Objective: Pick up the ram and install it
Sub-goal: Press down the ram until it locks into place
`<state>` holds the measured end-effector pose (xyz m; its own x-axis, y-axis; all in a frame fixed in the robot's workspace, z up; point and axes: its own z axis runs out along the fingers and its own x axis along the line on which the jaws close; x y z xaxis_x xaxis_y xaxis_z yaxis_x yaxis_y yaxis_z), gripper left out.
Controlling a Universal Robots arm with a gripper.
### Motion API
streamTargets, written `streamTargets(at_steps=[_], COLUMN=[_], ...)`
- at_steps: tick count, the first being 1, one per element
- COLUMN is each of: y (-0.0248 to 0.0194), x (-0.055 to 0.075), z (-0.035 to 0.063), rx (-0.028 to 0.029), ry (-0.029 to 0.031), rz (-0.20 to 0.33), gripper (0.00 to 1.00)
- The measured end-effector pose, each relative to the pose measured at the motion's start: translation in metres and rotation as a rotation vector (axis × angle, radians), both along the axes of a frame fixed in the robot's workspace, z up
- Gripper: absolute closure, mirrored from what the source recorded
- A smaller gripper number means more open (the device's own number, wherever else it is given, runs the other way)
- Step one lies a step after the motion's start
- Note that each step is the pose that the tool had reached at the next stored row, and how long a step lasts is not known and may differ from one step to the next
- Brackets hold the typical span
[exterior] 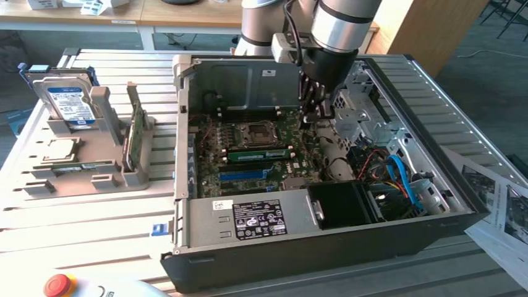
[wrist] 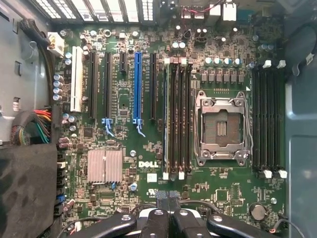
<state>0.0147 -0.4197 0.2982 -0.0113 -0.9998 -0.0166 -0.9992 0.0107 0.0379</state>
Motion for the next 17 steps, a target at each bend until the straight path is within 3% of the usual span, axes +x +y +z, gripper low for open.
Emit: streamTargets(at_steps=[17], y=[0.0000], x=[0.000], z=[-0.0183], rx=[0.0000], ry=[0.0000], rz=[0.000], gripper=[0.89])
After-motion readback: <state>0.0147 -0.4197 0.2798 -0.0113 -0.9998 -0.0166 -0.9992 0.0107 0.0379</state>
